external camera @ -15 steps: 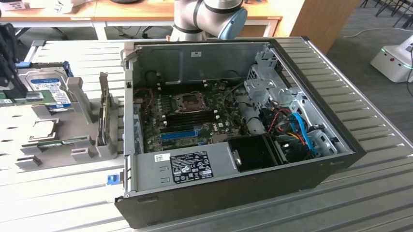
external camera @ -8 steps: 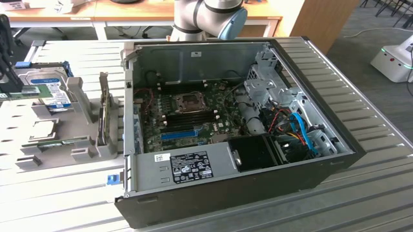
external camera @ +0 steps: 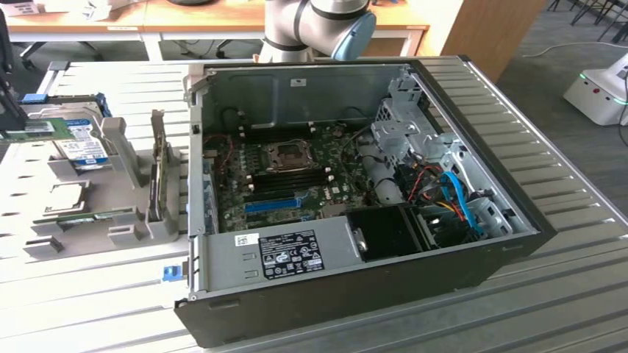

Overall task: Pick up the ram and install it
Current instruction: 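Pick up the ram and move it above insertion slot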

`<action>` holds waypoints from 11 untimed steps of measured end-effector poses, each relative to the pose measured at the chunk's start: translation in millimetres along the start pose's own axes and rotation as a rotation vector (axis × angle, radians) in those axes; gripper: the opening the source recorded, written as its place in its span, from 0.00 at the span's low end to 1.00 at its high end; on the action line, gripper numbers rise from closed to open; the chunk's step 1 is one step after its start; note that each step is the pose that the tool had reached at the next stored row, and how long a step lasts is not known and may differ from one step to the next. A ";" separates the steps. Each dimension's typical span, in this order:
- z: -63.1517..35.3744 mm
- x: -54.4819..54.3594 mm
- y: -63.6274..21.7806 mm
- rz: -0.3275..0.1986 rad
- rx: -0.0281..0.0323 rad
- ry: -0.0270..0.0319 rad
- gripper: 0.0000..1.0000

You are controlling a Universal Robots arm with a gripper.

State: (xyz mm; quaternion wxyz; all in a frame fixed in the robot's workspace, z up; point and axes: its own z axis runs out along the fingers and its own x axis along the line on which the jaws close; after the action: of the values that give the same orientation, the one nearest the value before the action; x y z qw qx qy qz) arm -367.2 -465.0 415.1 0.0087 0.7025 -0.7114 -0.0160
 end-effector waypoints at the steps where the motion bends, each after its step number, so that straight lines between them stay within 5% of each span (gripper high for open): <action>1: -0.4 0.0 0.0 0.000 0.0001 0.0000 0.12; 11: -0.7 -0.1 -4.3 0.000 -0.0001 0.0000 0.12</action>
State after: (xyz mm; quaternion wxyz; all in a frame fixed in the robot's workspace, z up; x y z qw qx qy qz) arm -362.8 -465.0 415.6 0.0087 0.7025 -0.7114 -0.0161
